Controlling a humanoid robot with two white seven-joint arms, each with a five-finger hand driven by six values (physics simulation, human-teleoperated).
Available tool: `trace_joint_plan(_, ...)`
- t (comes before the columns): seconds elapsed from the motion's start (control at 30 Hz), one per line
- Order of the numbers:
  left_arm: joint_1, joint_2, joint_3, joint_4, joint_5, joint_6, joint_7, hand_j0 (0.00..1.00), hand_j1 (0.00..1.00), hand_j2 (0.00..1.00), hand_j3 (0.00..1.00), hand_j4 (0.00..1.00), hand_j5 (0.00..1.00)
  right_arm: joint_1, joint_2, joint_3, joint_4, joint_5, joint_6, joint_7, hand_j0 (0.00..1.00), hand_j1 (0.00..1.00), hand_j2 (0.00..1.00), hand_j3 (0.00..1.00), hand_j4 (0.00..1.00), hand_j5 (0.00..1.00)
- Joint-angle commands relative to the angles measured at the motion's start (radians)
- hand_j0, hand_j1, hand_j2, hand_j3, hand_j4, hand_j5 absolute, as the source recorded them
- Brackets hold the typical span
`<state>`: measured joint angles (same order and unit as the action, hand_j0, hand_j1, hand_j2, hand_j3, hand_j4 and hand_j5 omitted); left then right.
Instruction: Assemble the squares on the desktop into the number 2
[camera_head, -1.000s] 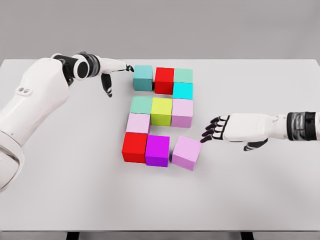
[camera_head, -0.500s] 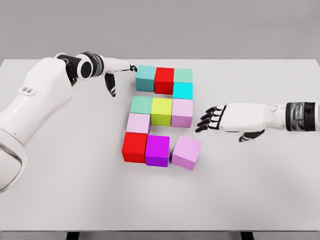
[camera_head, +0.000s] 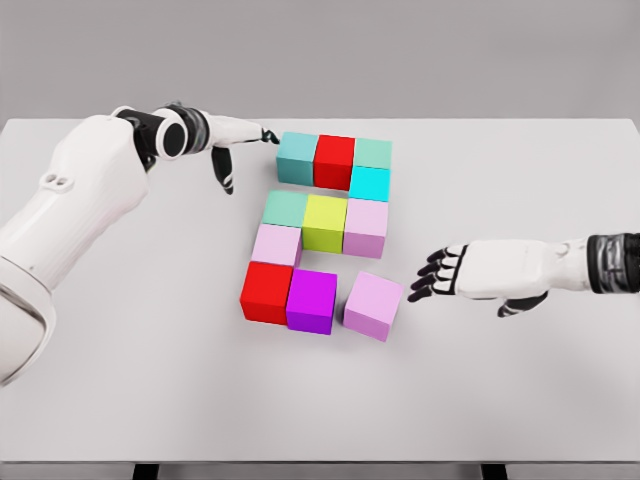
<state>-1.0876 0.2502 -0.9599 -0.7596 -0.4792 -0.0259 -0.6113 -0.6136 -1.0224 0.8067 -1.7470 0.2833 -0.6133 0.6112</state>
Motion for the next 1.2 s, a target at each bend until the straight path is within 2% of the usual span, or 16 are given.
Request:
trace_joint_plan(0.0,0.000,0.008,0.003,0.003,0.002,0.000,0.000,1.00,1.00,1.00,1.00,1.00,1.00,0.002,0.005,0.023,-0.005,-0.006,0.002,0.000,1.00,1.00,1.00,1.00,1.00,1.00)
trace_joint_plan(0.13,-0.005,0.034,0.009,-0.003,0.007,-0.002,0.000,1.00,1.00,1.00,1.00,1.00,1.00,0.000,0.021,0.025,-0.008,-0.006,0.002,0.000,1.00,1.00,1.00,1.00,1.00,1.00)
trace_joint_plan(0.2,-0.005,0.055,0.010,-0.006,0.039,-0.020,0.000,1.00,1.00,1.00,1.00,1.00,1.00,-0.003,0.030,0.025,-0.009,-0.006,0.002,0.000,1.00,1.00,1.00,1.00,1.00,1.00)
trace_joint_plan(0.27,-0.003,0.096,0.012,-0.010,0.126,-0.115,0.000,1.00,1.00,1.00,1.00,1.00,1.00,-0.011,0.042,0.031,-0.011,-0.006,0.002,0.000,1.00,1.00,1.00,1.00,1.00,1.00)
trace_joint_plan(0.37,0.003,0.205,0.012,-0.027,0.357,-0.444,0.000,1.00,1.00,1.00,1.00,1.00,1.00,-0.029,0.054,0.058,-0.011,-0.006,0.002,0.000,1.00,1.00,1.00,1.00,1.00,1.00)
trace_joint_plan(0.4,0.034,0.274,0.012,-0.075,0.445,-0.585,0.000,1.00,1.00,1.00,1.00,1.00,1.00,-0.035,0.056,0.063,-0.011,-0.006,0.002,0.000,1.00,1.00,1.00,1.00,1.00,1.00)
trace_joint_plan(0.43,0.057,0.336,0.013,-0.132,0.465,-0.585,0.000,1.00,1.00,1.00,1.00,1.00,1.00,-0.037,0.056,0.063,-0.011,-0.006,0.002,0.000,1.00,1.00,1.00,1.00,1.00,1.00)
trace_joint_plan(0.5,0.078,0.402,0.018,-0.213,0.518,-0.585,0.000,1.00,1.00,1.00,1.00,1.00,1.00,-0.038,0.061,0.069,-0.011,-0.006,0.002,0.000,1.00,1.00,1.00,1.00,1.00,1.00)
trace_joint_plan(0.57,0.083,0.420,0.040,-0.257,0.516,-0.585,0.000,1.00,1.00,1.00,1.00,1.00,1.00,-0.045,0.062,0.089,-0.011,-0.004,0.002,0.000,1.00,1.00,1.00,1.00,1.00,1.00)
trace_joint_plan(0.73,0.098,0.432,0.040,-0.251,0.516,-0.585,0.000,1.00,1.00,1.00,1.00,1.00,1.00,-0.049,0.059,0.078,-0.002,-0.003,0.002,0.000,1.00,1.00,1.00,1.00,1.00,1.00)
trace_joint_plan(0.83,0.100,0.429,0.040,-0.257,0.516,-0.585,0.000,1.00,1.00,1.00,1.00,1.00,1.00,-0.049,0.059,0.023,0.047,0.004,0.002,0.000,1.00,1.00,1.00,1.00,1.00,1.00)
trace_joint_plan(0.97,0.101,0.429,0.040,-0.257,0.518,-0.585,0.000,1.00,1.00,1.00,1.00,1.00,1.00,-0.052,0.062,0.009,0.086,-0.003,0.002,0.000,1.00,1.00,1.00,1.00,1.00,1.00)
trace_joint_plan(1.17,0.101,0.429,0.038,-0.259,0.518,-0.585,0.000,1.00,1.00,1.00,1.00,1.00,1.00,-0.061,0.105,0.012,0.103,-0.003,0.002,0.000,1.00,1.00,1.00,1.00,1.00,1.00)
